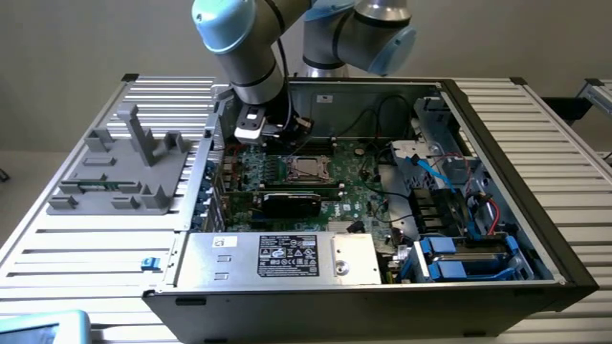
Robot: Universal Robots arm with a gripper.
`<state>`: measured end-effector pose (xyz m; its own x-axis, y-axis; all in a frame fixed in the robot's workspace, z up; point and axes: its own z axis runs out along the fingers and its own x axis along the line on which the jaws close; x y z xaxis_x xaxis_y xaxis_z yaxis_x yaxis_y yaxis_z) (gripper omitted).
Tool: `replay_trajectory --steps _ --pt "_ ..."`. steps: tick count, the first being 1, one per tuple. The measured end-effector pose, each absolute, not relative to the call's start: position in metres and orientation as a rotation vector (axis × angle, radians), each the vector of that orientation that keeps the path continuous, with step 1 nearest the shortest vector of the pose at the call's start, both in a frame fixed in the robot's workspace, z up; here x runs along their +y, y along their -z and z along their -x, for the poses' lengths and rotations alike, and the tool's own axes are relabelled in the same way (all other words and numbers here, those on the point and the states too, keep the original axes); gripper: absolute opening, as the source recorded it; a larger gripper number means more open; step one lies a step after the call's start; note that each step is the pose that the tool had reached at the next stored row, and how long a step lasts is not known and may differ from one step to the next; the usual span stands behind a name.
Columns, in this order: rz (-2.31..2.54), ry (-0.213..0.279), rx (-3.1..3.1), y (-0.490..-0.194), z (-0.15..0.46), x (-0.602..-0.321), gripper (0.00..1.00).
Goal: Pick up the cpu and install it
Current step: 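Install the first cpu locking lever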
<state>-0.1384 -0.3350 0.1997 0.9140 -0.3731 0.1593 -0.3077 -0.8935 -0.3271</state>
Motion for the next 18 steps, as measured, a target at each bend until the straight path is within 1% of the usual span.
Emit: replay_trajectory --steps 18 --pt "2.78 0.314 0.502 -0.2011 0.141 -0.3348 0.11"
